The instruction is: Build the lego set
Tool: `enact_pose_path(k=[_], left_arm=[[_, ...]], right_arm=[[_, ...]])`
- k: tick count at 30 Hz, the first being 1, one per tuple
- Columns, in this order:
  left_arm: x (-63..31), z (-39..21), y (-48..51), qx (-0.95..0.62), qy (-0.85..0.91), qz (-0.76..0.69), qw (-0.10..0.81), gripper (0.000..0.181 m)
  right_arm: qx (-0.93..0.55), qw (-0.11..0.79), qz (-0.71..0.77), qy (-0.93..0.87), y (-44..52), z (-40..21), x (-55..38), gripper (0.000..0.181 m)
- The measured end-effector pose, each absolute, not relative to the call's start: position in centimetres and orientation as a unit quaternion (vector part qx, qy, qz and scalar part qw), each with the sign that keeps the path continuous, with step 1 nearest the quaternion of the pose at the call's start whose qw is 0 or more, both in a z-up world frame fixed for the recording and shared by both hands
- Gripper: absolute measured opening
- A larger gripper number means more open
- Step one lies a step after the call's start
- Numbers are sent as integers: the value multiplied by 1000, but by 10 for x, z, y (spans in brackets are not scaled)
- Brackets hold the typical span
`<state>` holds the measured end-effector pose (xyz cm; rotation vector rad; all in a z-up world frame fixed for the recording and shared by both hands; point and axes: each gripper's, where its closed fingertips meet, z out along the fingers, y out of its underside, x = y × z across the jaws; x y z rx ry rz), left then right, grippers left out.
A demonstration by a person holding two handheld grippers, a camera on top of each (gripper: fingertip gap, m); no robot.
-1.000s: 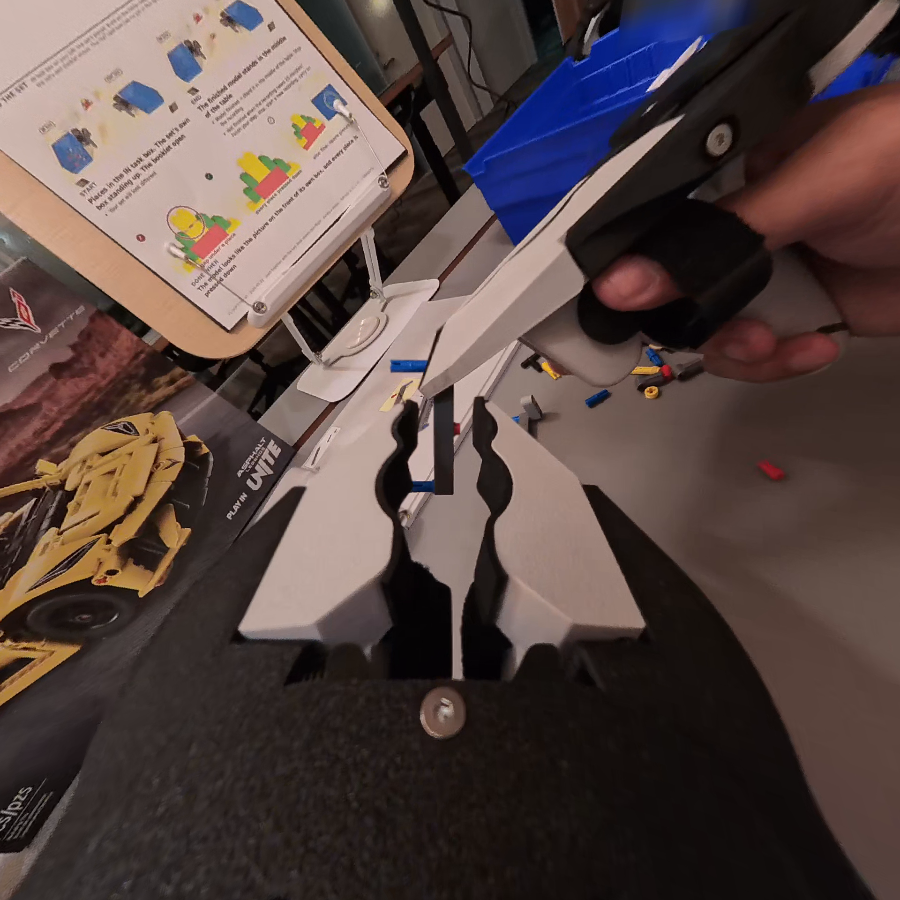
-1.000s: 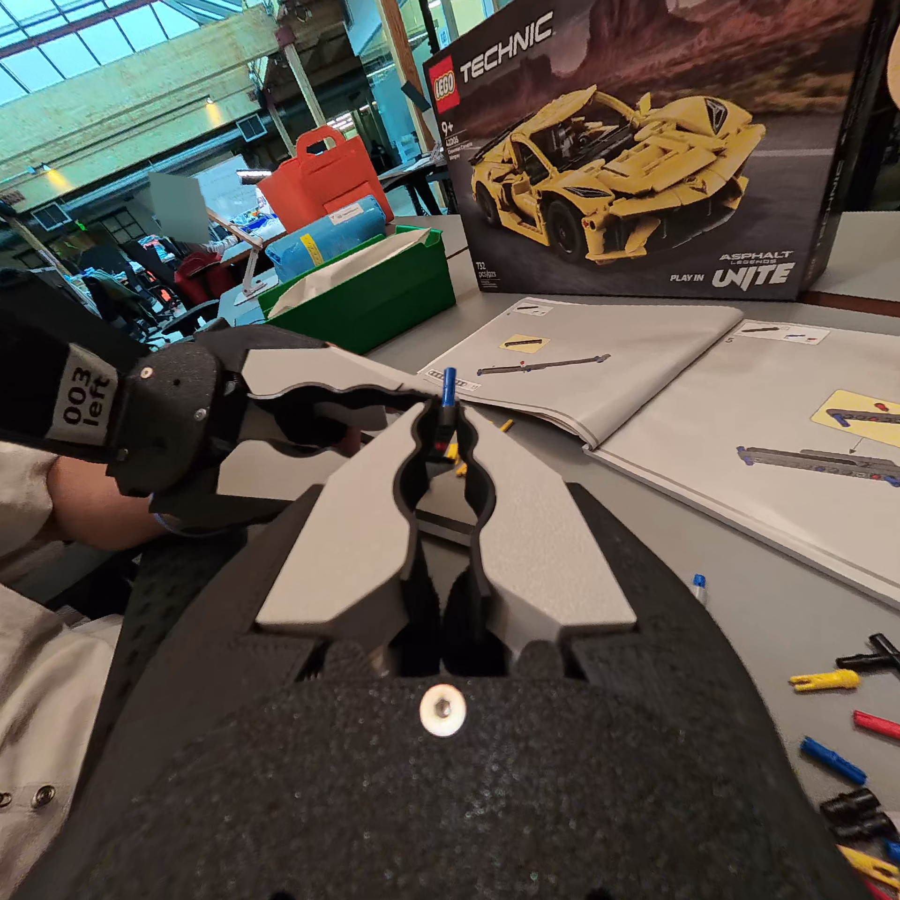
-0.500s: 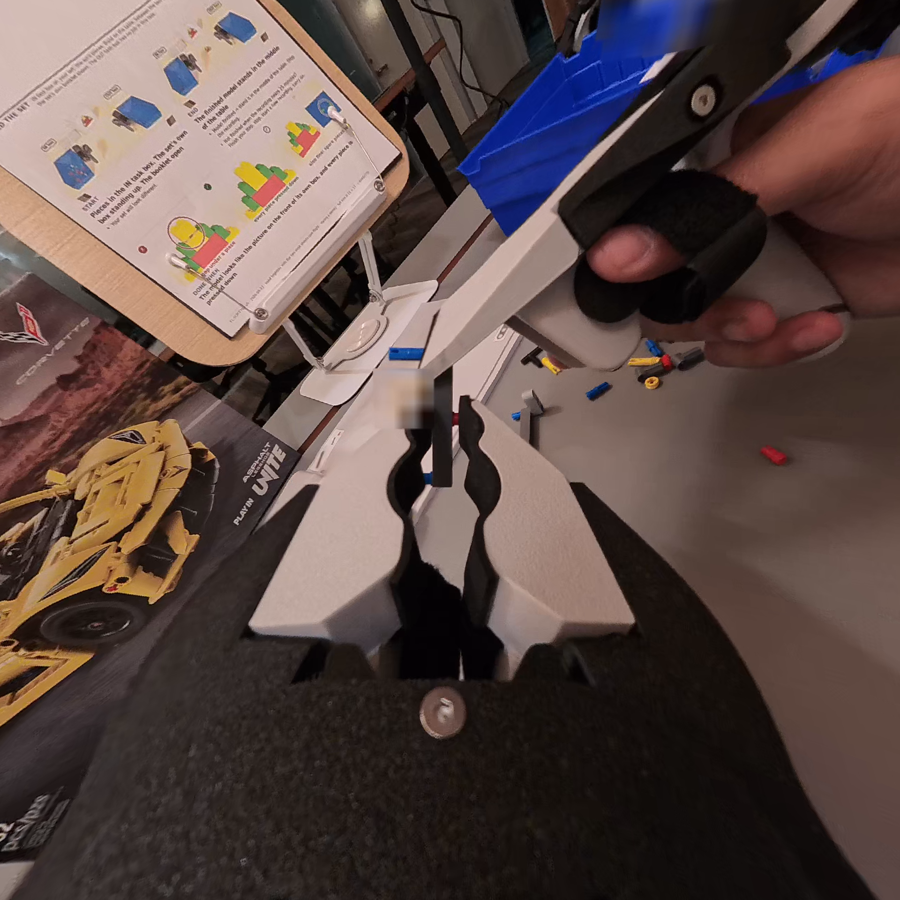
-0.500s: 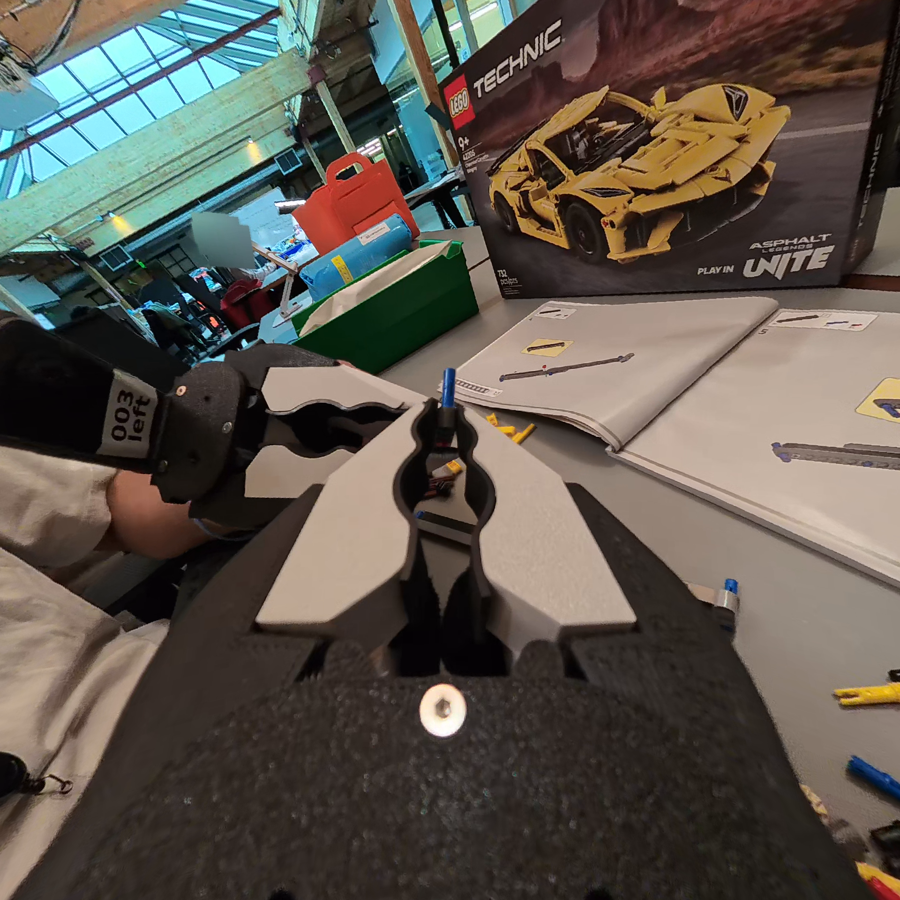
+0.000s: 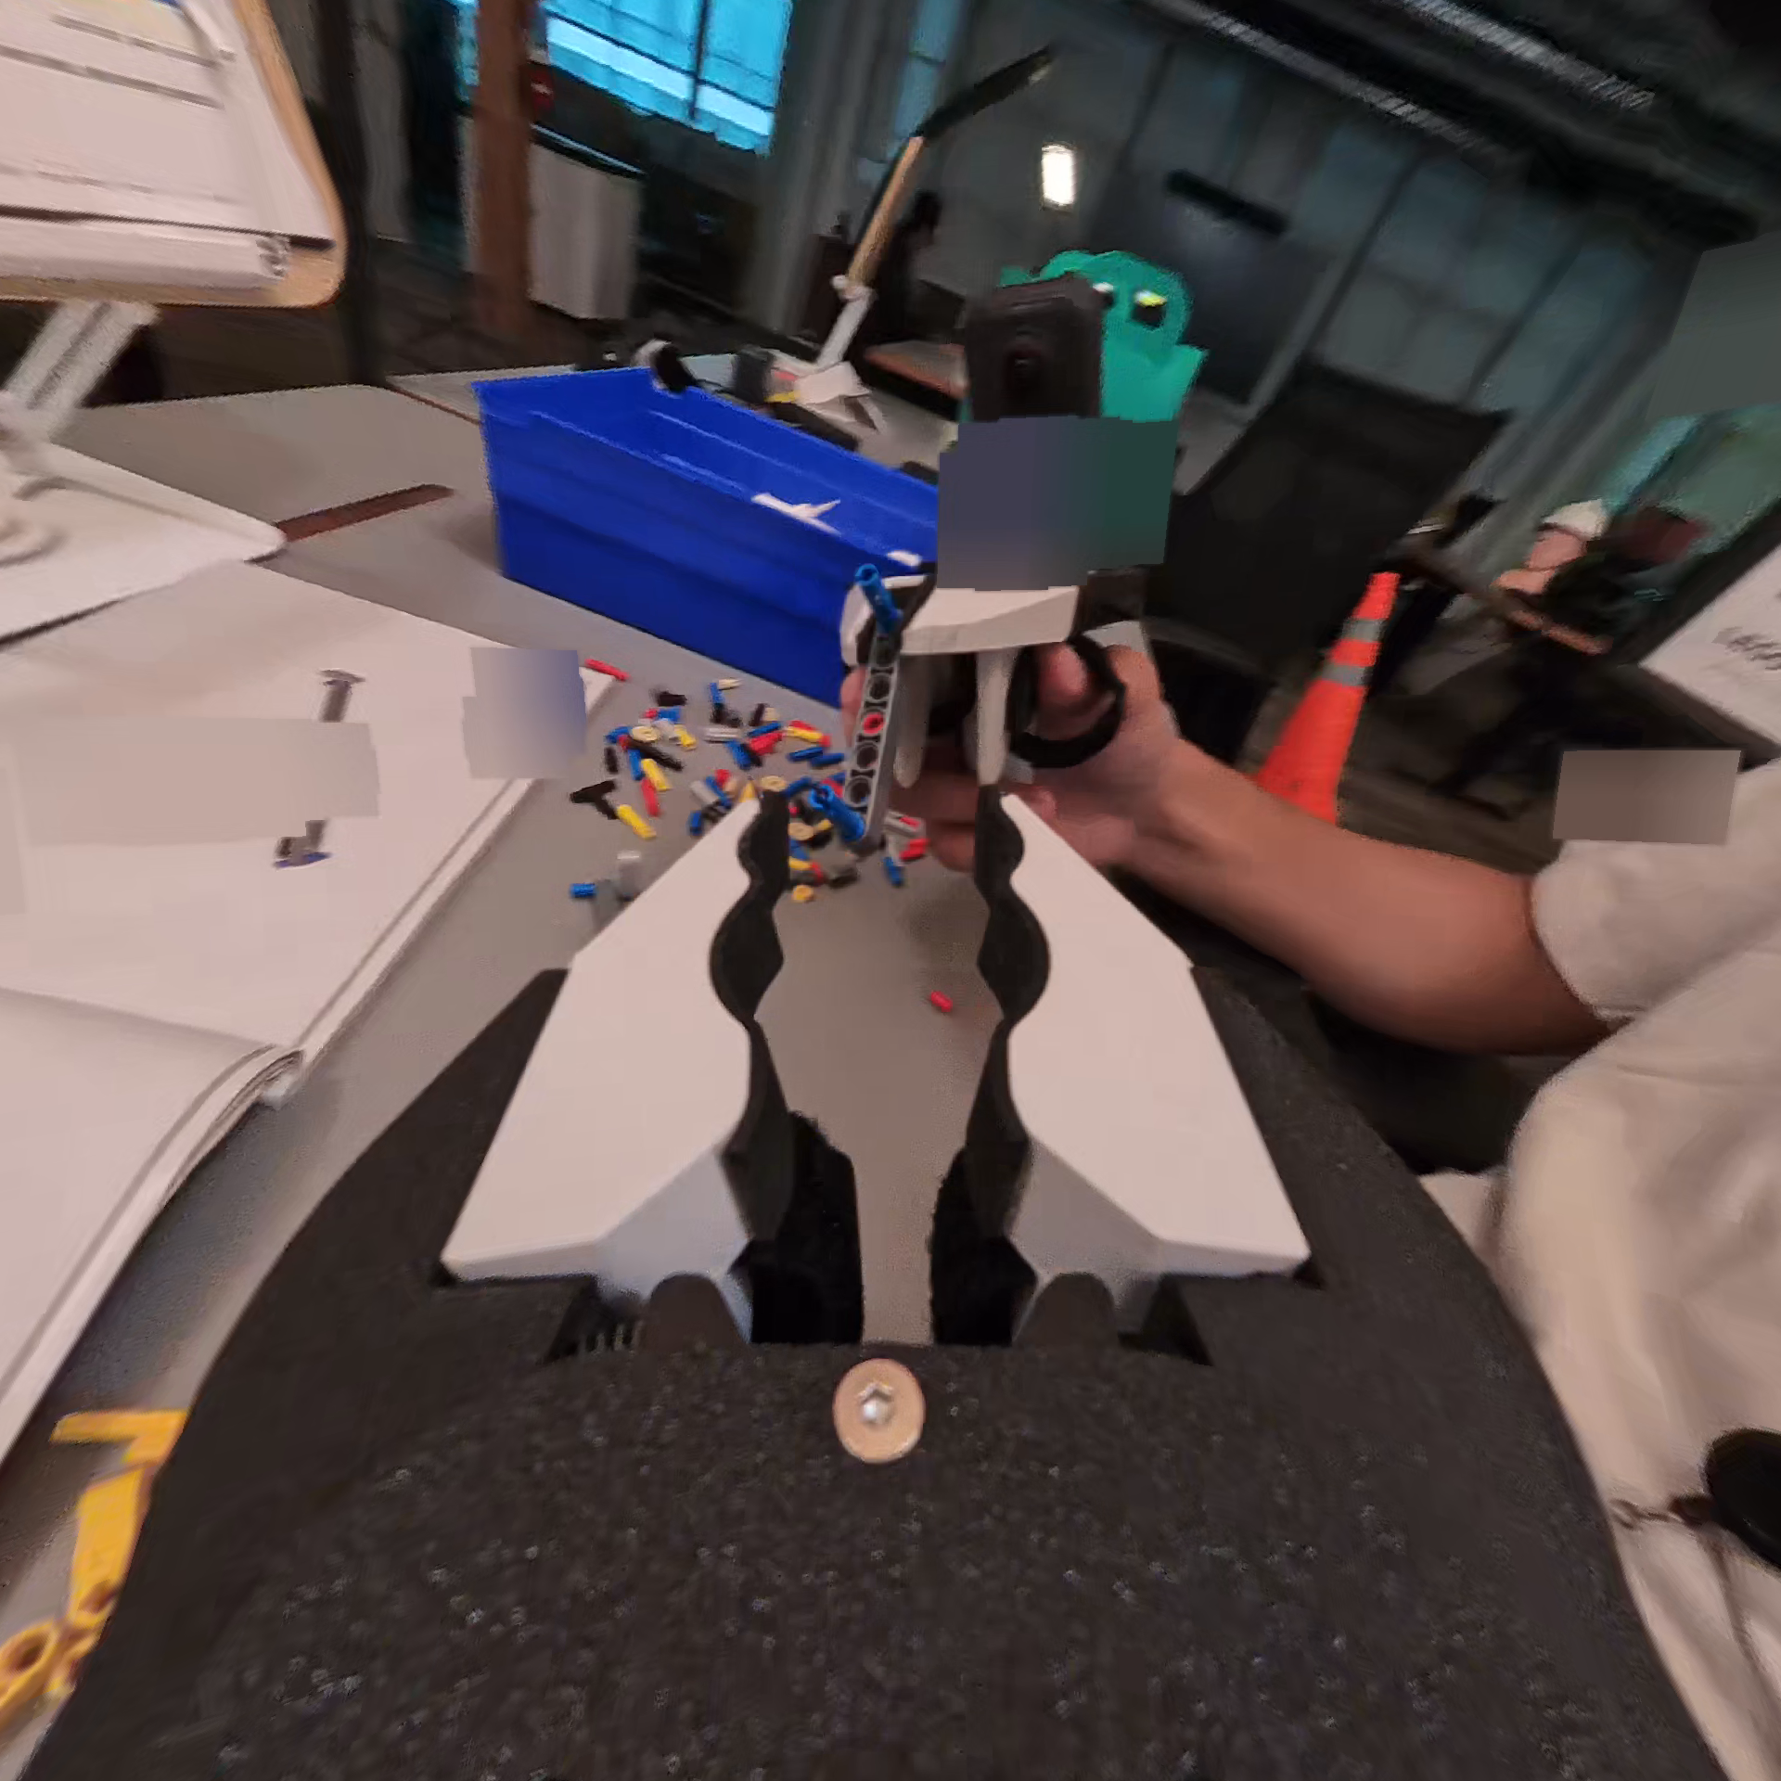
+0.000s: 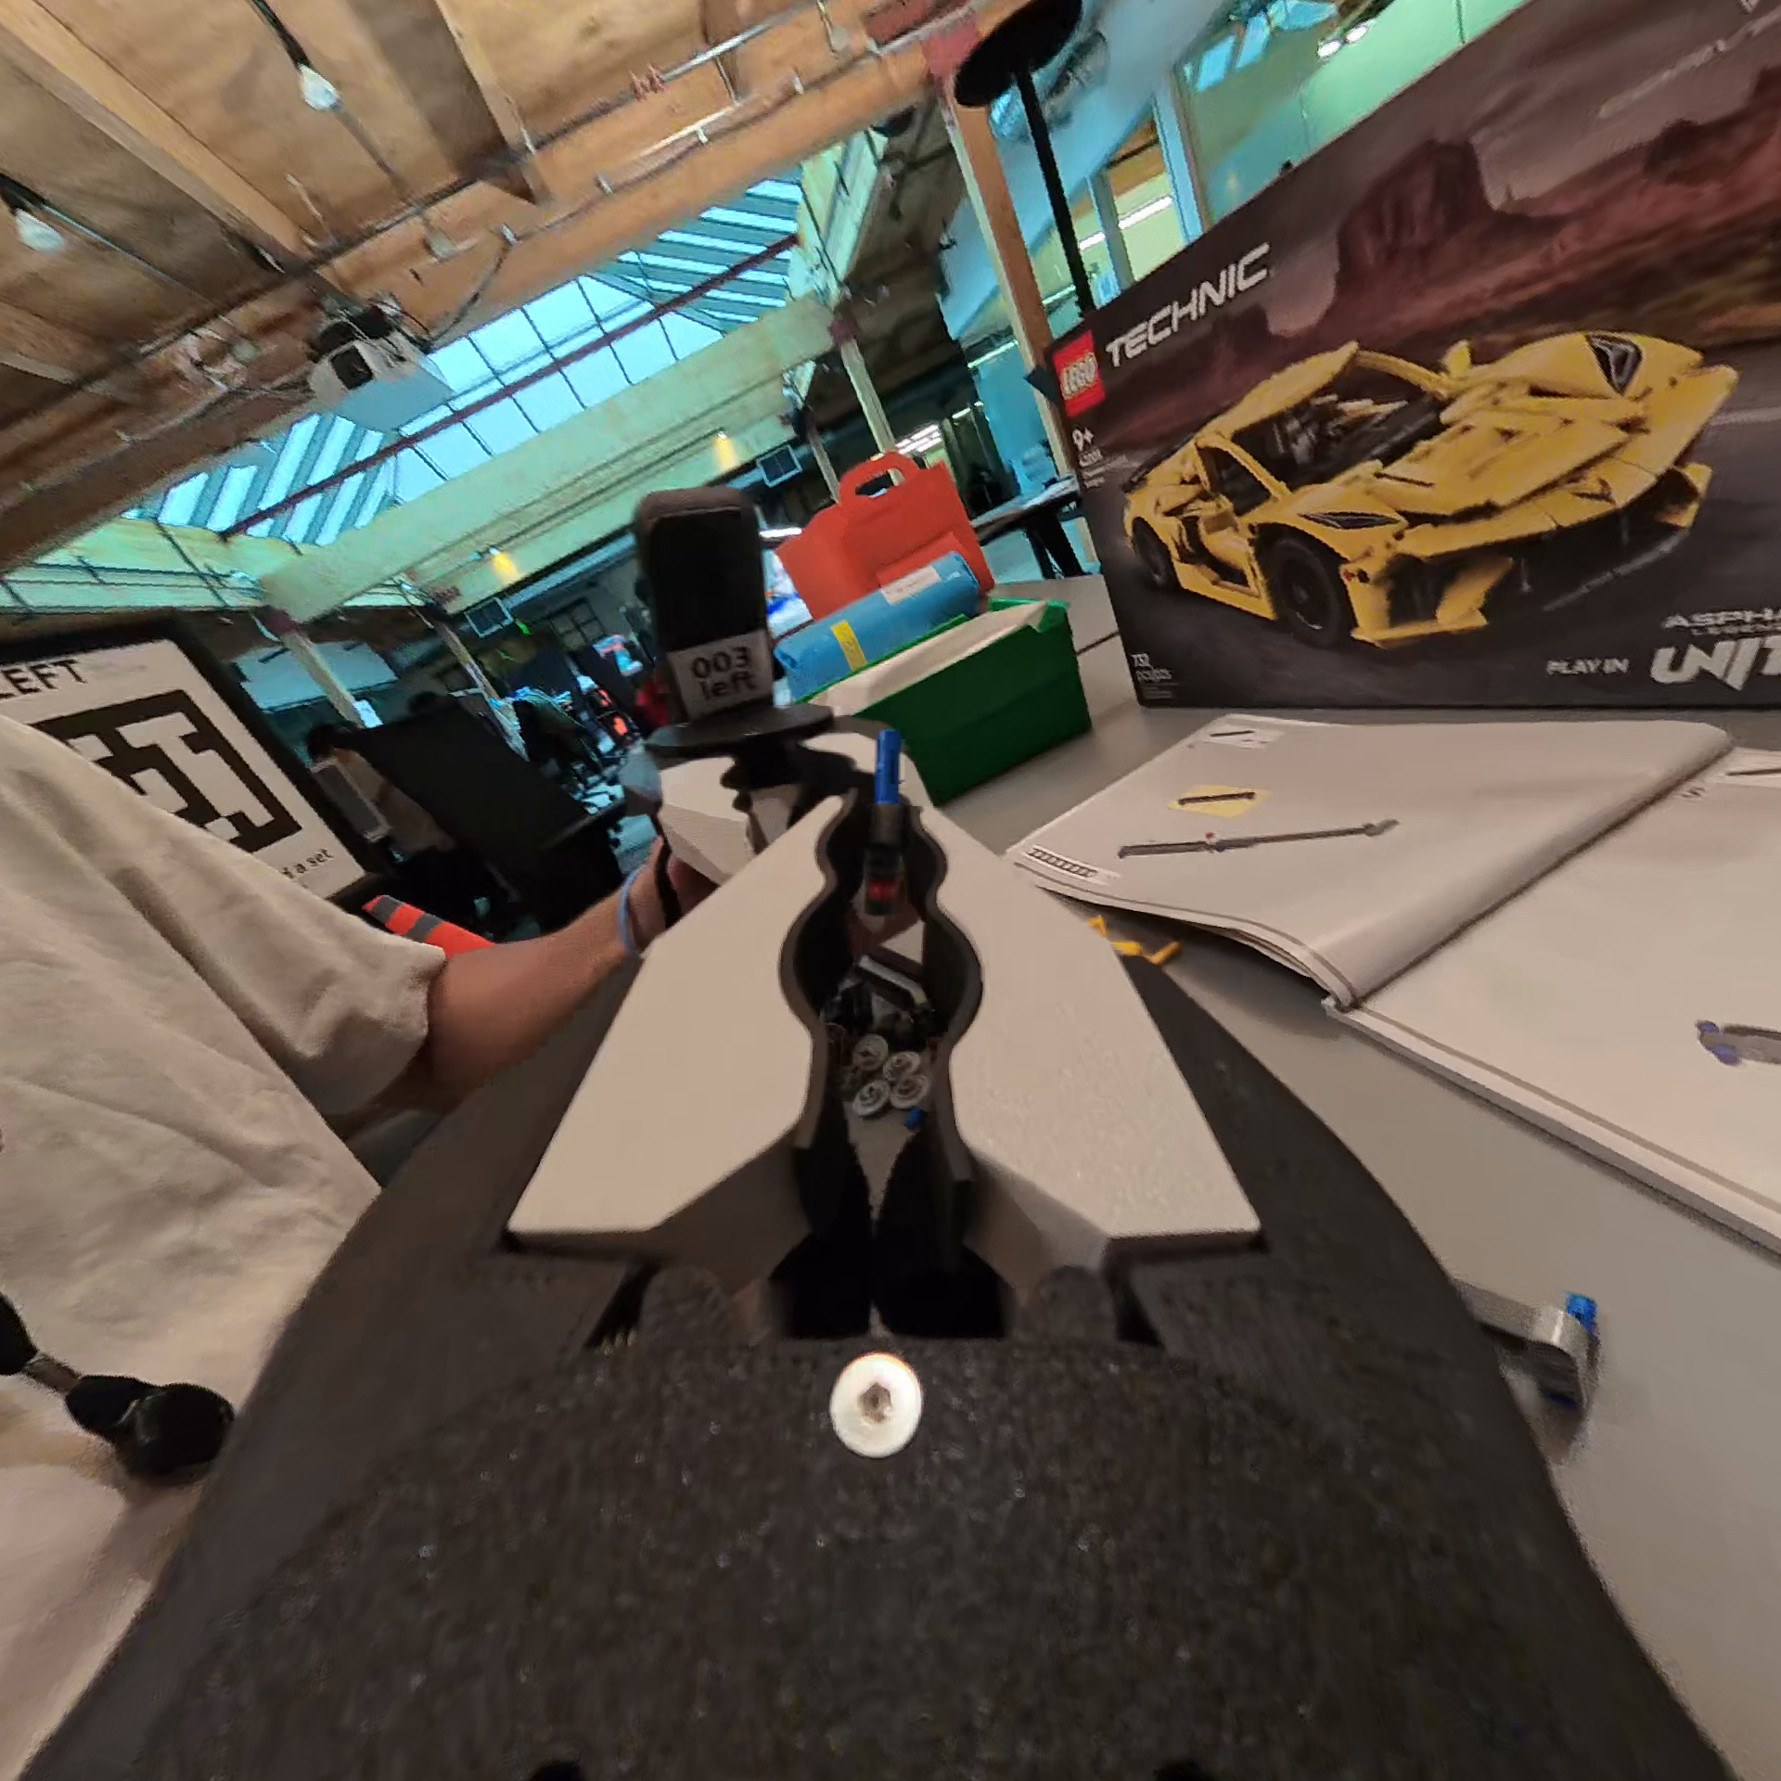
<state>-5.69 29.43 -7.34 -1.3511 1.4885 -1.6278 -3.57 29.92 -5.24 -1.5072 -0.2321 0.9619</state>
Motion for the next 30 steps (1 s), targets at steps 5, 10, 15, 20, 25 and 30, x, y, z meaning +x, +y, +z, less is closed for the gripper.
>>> enact_pose_path(k=[5,10,15,20,25,30], left_arm=[[-56,-73,293,-486,572,-581,315,26],[-57,-76,281,-457,604,-561,336,7],[-49,-89,311,-397,663,-285,567,6],[-51,-77,318,-299,658,-86,686,6],[-57,-62,313,-182,632,51,752,6],[-57,-61,313,-133,620,124,763,6]], right_arm=[[-641,620,432,-134,292,-47,-48,6],[-647,622,418,-138,295,-50,-52,8],[-685,595,411,-88,308,-68,-42,17],[-662,588,454,-95,300,-60,-48,23],[-622,516,583,-77,287,-50,-56,32],[-612,497,612,-65,284,-50,-55,17]])
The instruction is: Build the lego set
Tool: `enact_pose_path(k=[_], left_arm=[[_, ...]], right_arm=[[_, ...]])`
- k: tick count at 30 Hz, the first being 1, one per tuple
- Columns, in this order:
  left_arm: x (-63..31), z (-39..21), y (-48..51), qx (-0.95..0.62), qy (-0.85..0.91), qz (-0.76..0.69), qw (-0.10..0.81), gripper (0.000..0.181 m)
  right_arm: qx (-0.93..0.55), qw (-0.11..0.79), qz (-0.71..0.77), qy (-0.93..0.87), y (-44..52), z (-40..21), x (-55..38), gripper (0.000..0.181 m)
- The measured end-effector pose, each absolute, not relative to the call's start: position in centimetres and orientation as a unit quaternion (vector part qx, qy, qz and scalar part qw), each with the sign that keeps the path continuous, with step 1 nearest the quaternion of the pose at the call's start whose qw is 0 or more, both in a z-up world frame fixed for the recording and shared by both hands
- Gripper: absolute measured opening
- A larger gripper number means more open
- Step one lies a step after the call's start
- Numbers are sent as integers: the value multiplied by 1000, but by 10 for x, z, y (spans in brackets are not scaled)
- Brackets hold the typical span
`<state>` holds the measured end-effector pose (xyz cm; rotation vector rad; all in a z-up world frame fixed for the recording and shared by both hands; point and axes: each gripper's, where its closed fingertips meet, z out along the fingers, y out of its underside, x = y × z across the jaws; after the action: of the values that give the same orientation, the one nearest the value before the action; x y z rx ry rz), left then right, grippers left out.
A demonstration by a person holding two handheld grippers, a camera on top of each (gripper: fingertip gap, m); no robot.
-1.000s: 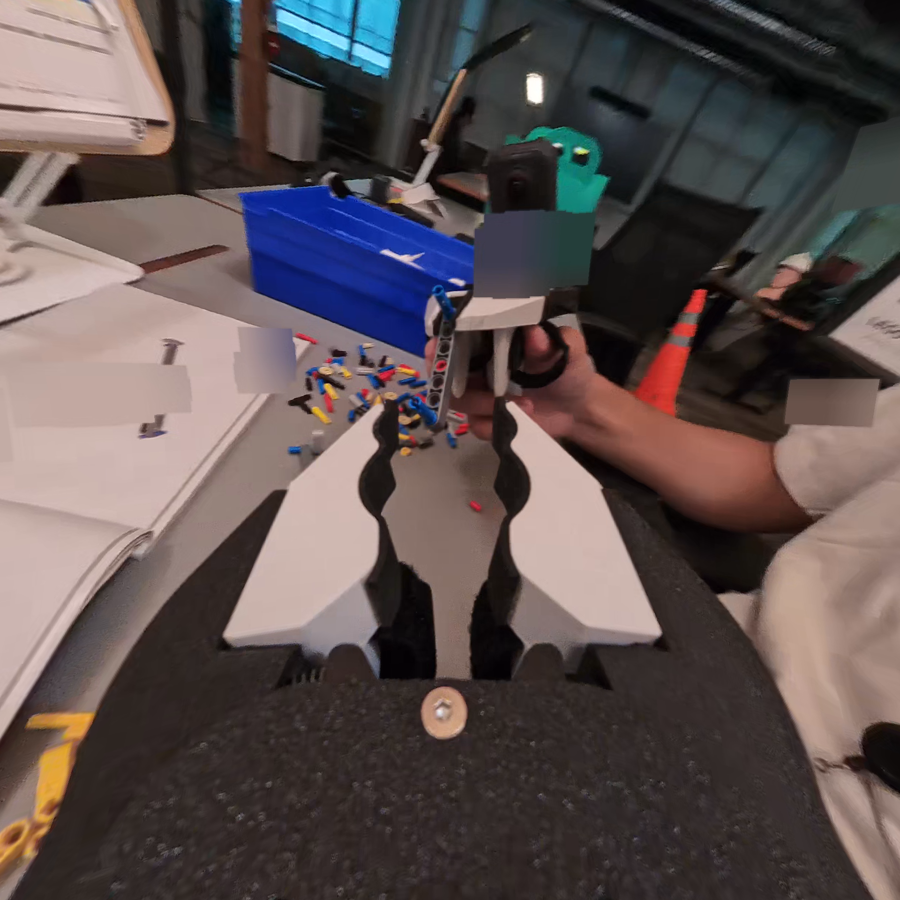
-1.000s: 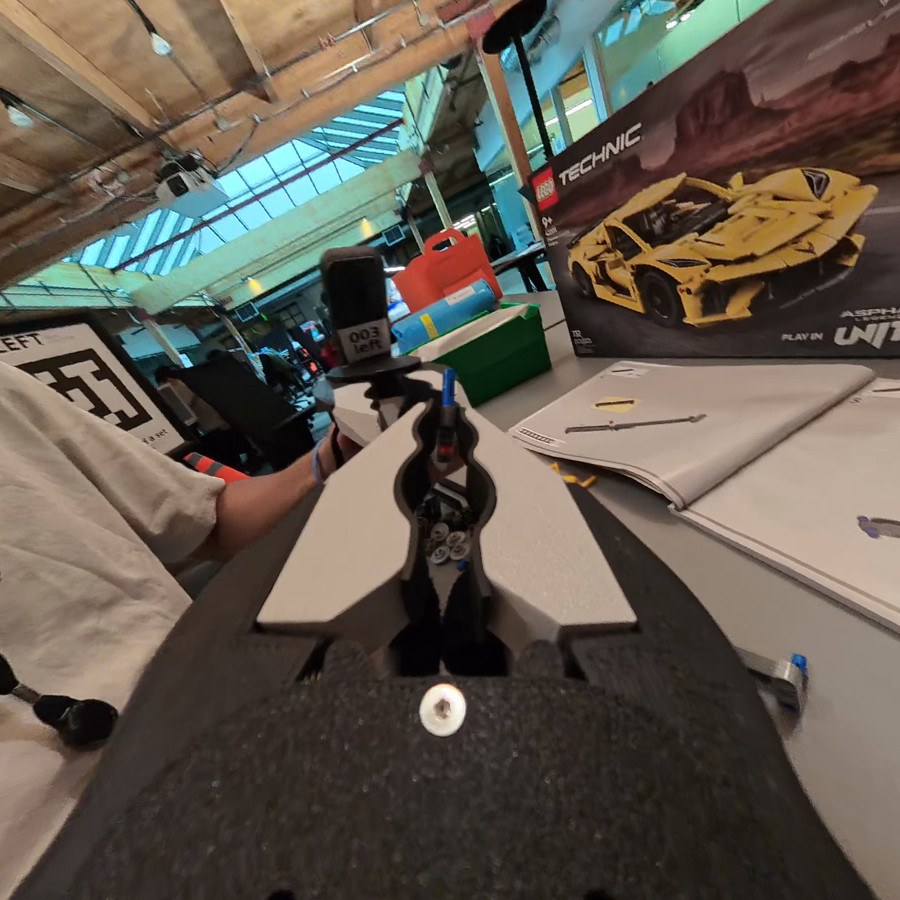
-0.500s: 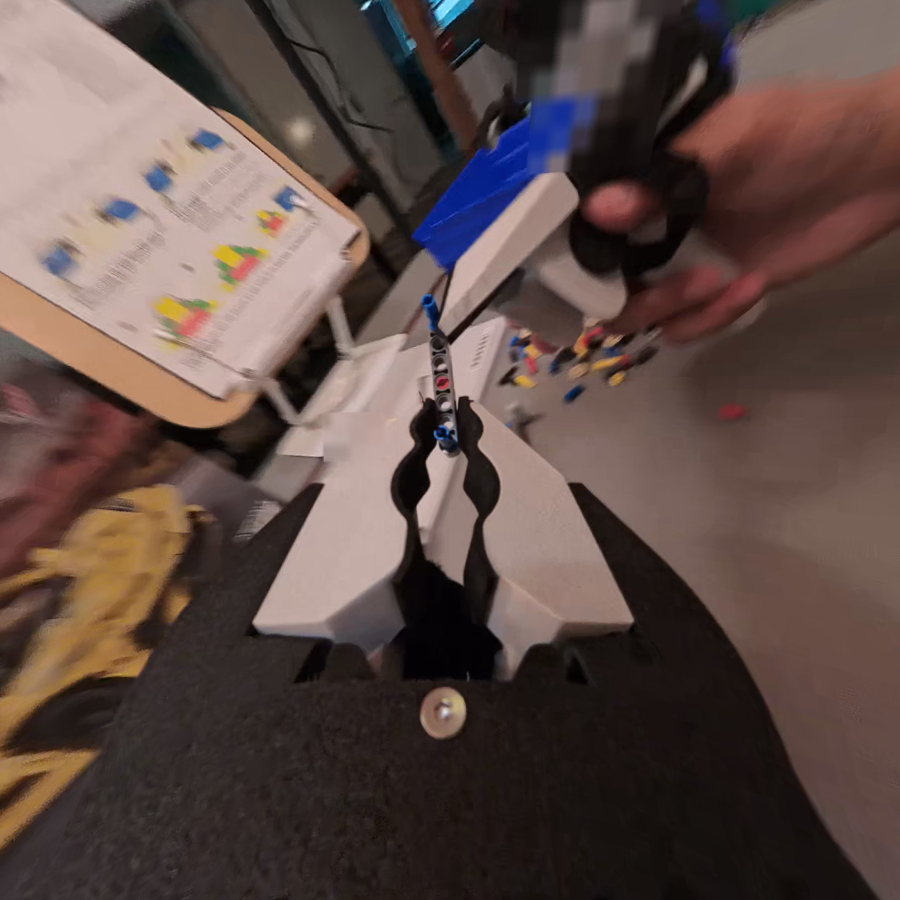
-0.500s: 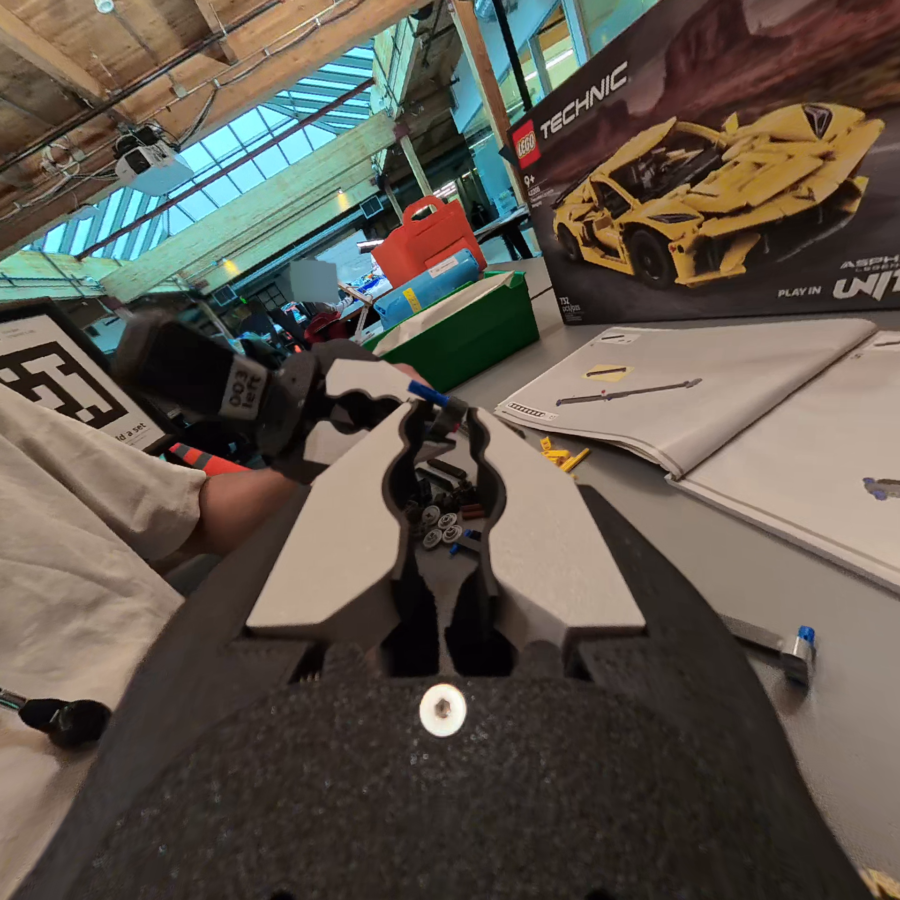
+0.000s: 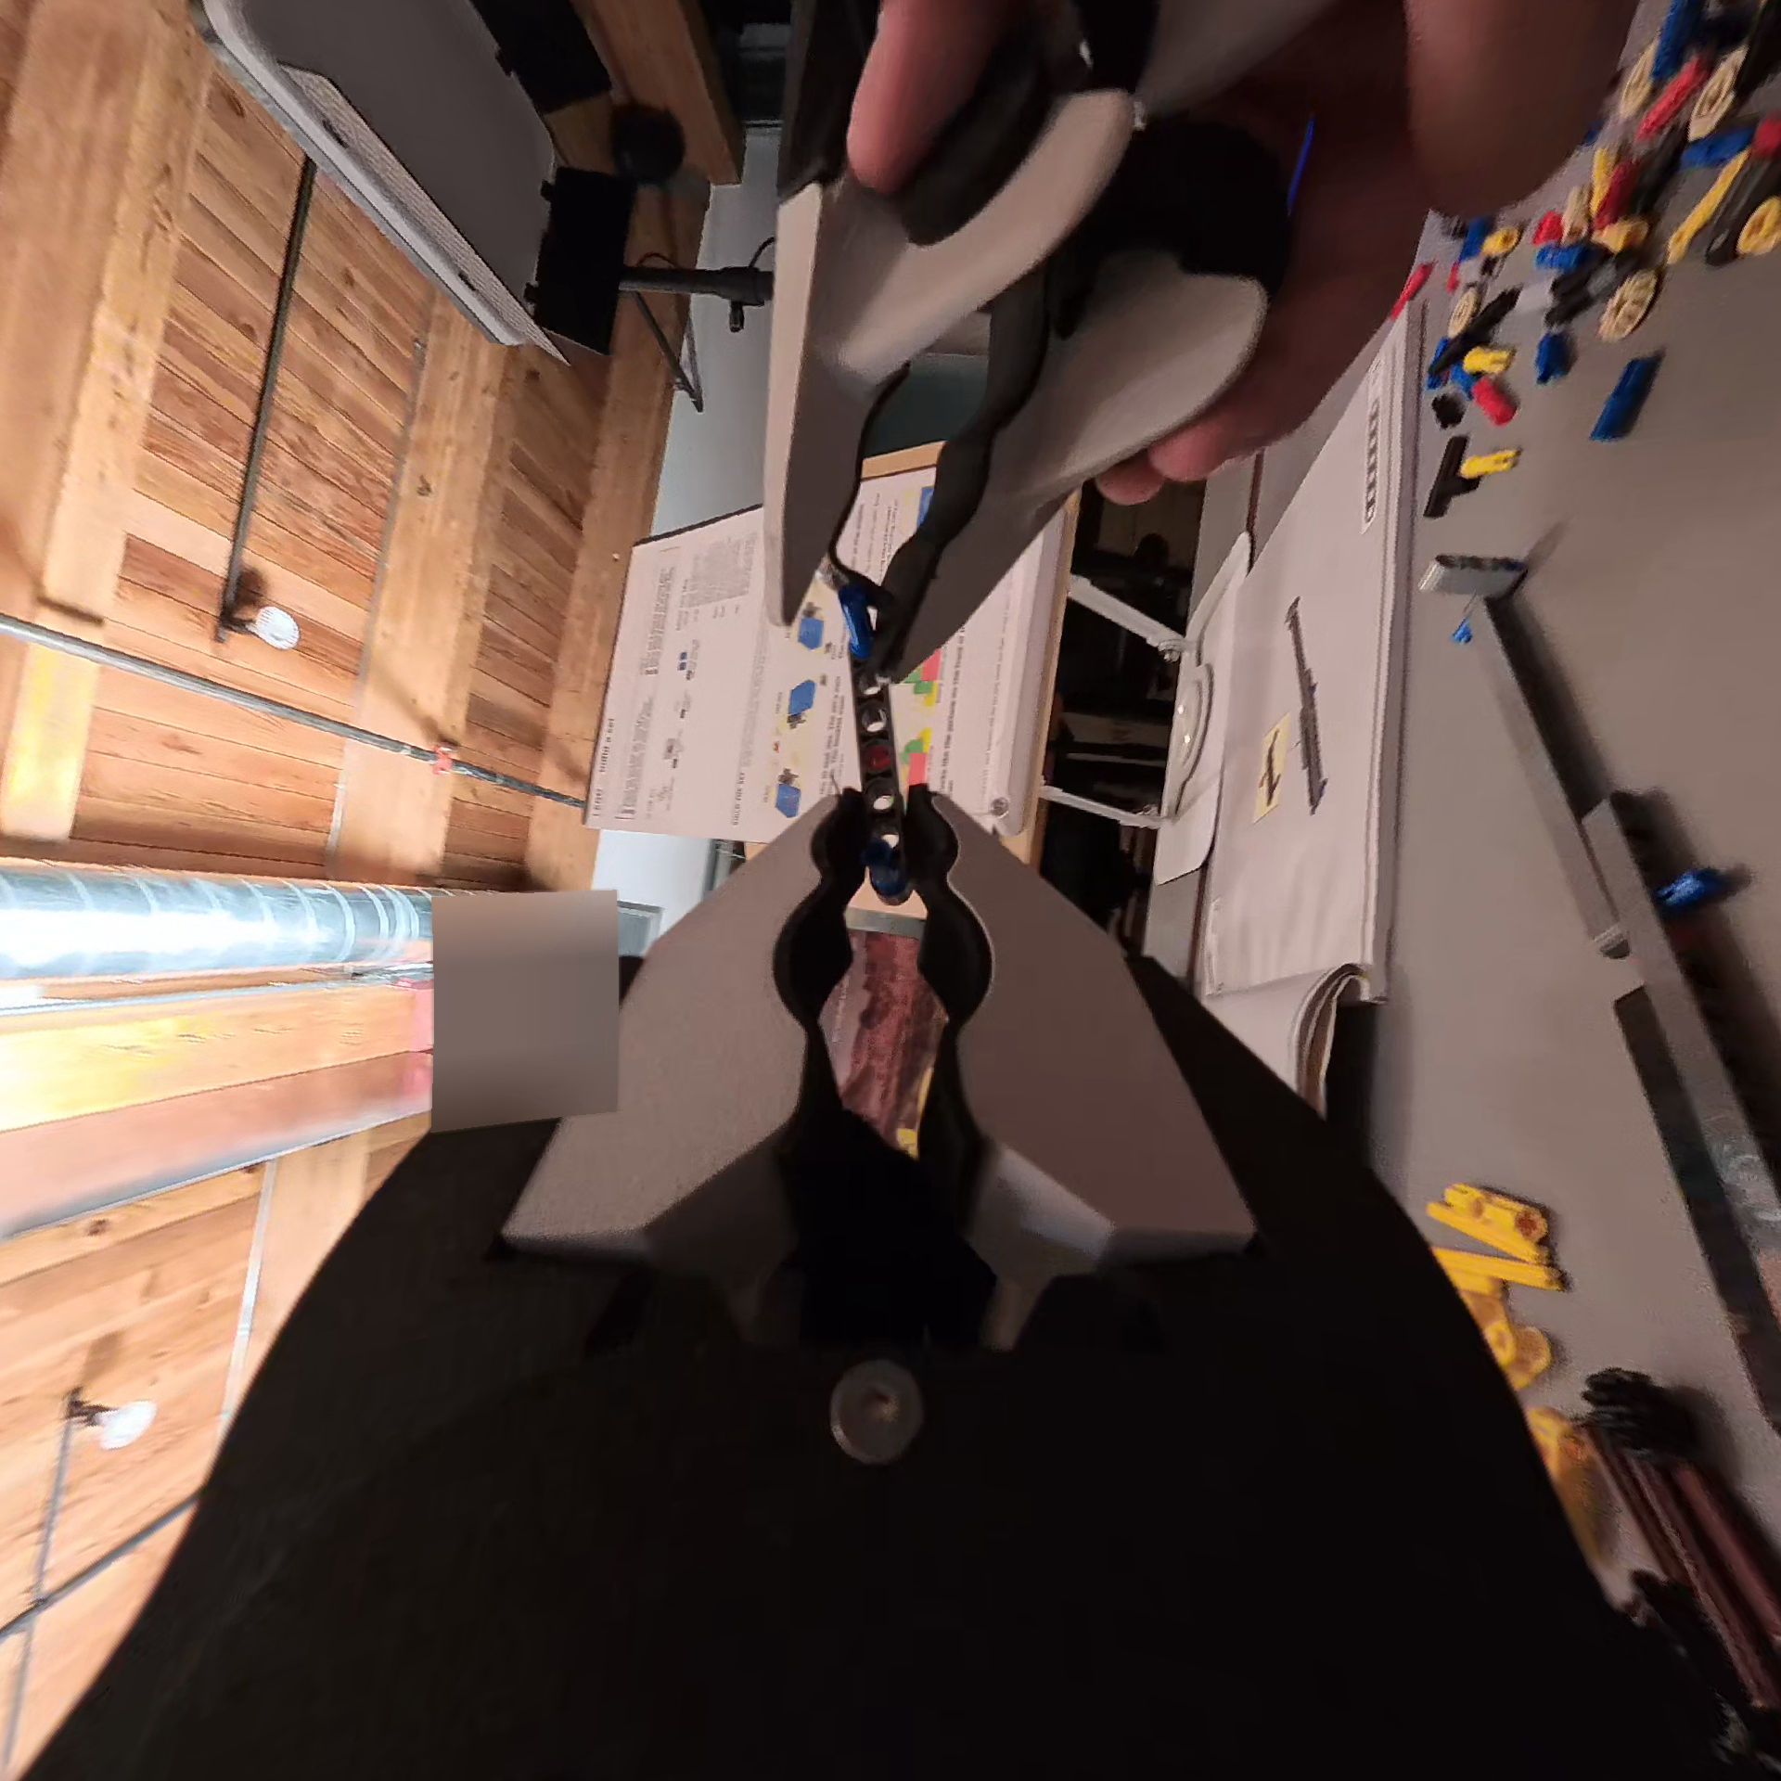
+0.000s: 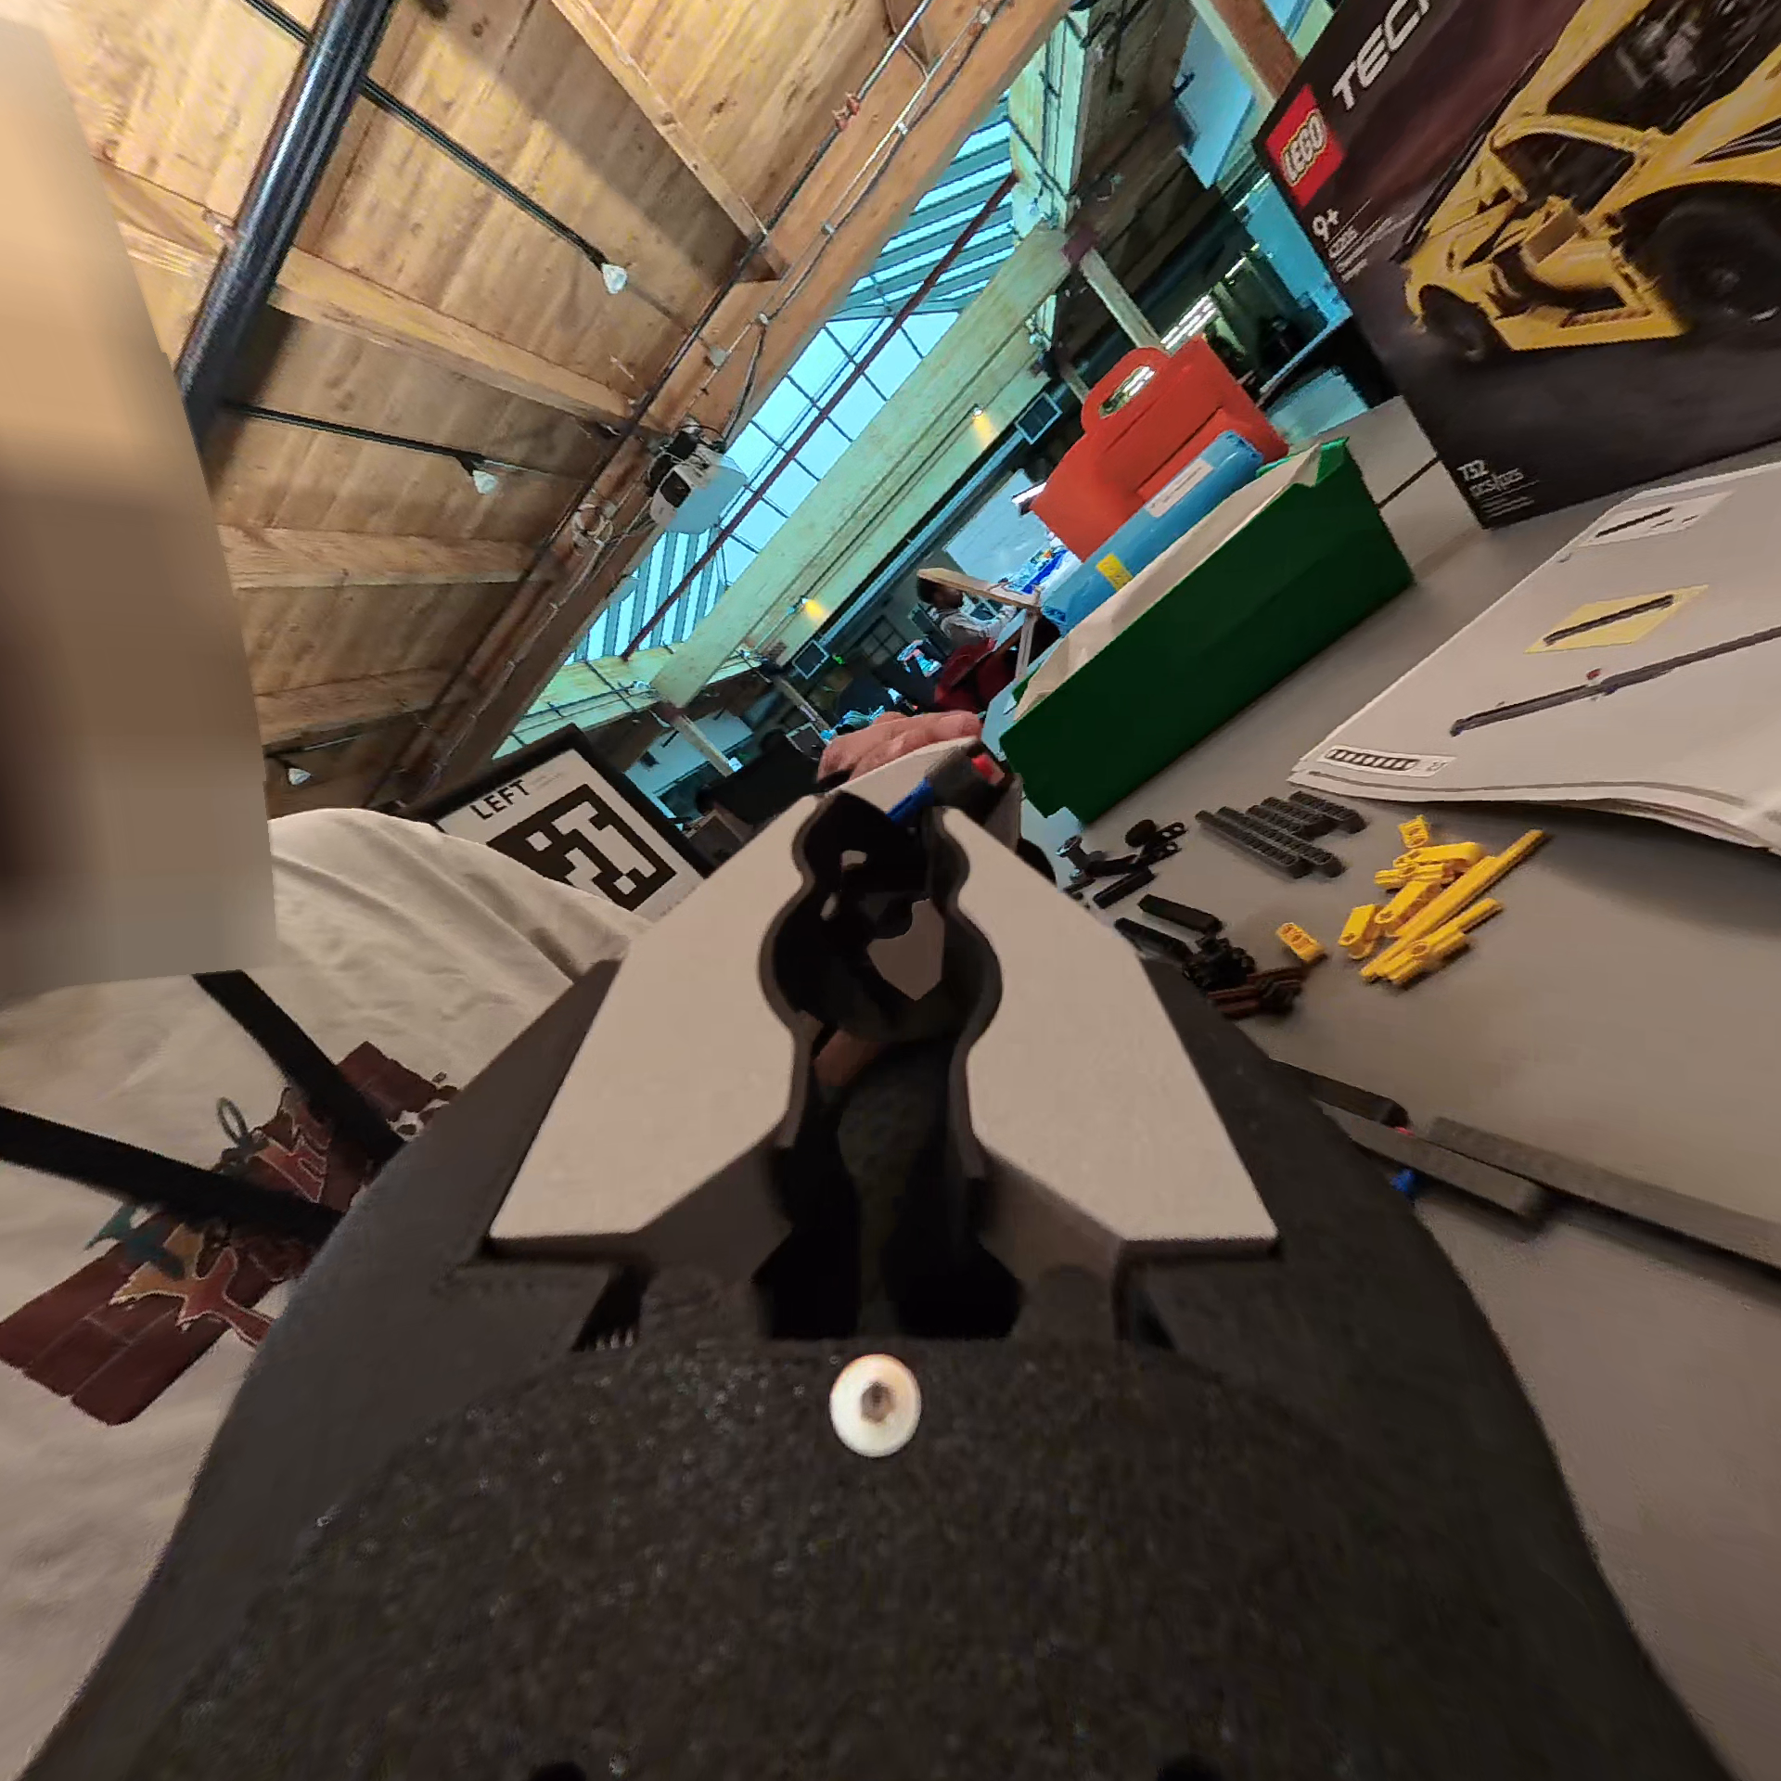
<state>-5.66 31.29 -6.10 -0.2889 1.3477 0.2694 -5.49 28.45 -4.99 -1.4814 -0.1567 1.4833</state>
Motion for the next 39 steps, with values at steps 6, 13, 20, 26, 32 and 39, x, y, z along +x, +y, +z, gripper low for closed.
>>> enact_pose_path(k=[6,13,20,26,32,39], left_arm=[[-56,-61,315,-142,611,115,770,6],[-49,-65,308,-395,583,-193,683,6],[-40,-71,296,-403,594,-190,670,8],[-49,-74,268,-441,610,-453,478,48],[-68,-57,272,-448,570,-625,291,29],[-72,-70,256,-422,616,-606,274,23]], right_arm=[[-584,473,659,-35,284,-46,-47,25],[-643,598,468,-94,297,-51,-41,36],[-649,610,444,-101,297,-52,-38,7],[-635,641,413,-123,292,-47,-31,7],[-594,641,439,-209,270,-35,-59,7],[-607,625,412,-267,266,-49,-82,7]])
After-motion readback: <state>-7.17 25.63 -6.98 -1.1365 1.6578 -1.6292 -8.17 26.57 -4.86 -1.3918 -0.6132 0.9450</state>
